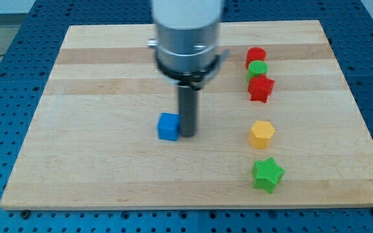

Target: Keep blue cube below blue triangle

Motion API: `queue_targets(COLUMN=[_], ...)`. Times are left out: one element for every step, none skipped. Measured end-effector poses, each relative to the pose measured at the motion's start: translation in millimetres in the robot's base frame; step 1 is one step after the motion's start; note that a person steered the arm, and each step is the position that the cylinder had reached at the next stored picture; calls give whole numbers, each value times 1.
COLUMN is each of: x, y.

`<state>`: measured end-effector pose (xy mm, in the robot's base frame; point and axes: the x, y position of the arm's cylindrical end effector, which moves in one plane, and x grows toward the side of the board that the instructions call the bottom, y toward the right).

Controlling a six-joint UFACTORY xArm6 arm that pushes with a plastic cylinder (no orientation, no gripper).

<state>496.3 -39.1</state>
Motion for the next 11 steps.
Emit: queue_targets(x=[23, 44, 25, 11, 12, -28, 11, 18, -27, -47, -46], y=[-37, -87, -103, -47, -11, -37, -46, -93, -102, -67, -49])
